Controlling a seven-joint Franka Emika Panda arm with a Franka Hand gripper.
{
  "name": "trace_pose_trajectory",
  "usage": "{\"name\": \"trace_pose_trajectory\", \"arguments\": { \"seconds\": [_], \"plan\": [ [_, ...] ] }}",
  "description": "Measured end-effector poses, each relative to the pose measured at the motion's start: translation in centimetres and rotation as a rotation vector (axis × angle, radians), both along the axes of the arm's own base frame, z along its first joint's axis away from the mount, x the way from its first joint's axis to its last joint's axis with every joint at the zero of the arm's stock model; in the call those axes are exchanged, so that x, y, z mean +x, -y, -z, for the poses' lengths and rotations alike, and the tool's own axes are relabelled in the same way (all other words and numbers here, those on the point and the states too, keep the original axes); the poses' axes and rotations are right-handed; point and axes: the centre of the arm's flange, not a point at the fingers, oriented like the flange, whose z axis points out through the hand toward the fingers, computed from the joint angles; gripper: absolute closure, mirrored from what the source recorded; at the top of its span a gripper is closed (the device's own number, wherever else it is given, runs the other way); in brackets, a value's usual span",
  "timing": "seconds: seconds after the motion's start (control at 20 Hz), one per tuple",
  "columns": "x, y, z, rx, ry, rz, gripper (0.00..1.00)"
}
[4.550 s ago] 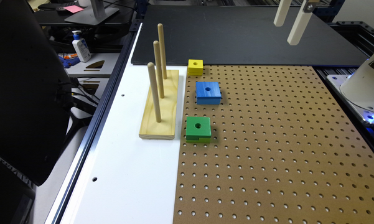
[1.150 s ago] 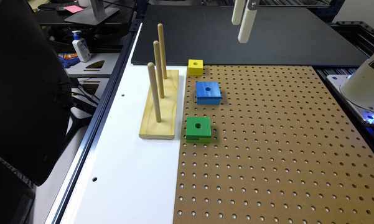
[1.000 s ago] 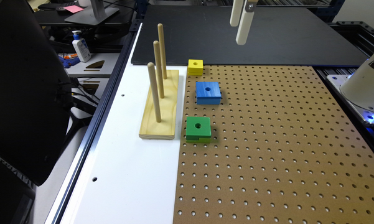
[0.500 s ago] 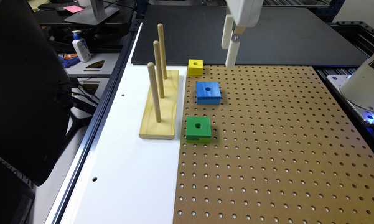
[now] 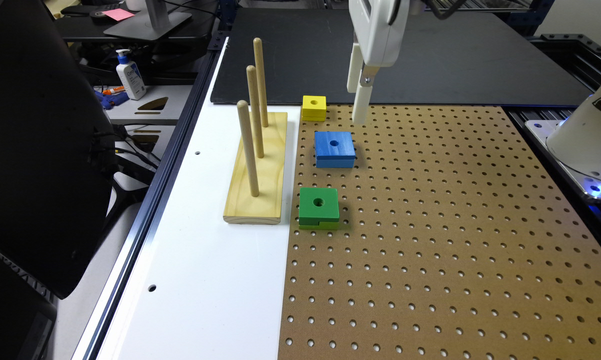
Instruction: Pick up blue block.
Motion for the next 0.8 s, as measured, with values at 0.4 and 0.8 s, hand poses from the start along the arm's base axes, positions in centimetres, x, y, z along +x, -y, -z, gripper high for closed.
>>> {"name": "trace_pose_trajectory", "arguments": {
  "seconds": [0.4,0.8],
  "plan": [
    [0.6,0.3,3.0,0.001,-0.007,0.004,0.00],
    [1.5,0.3,6.0,0.002,-0.001,0.005,0.00]
  ]
}}
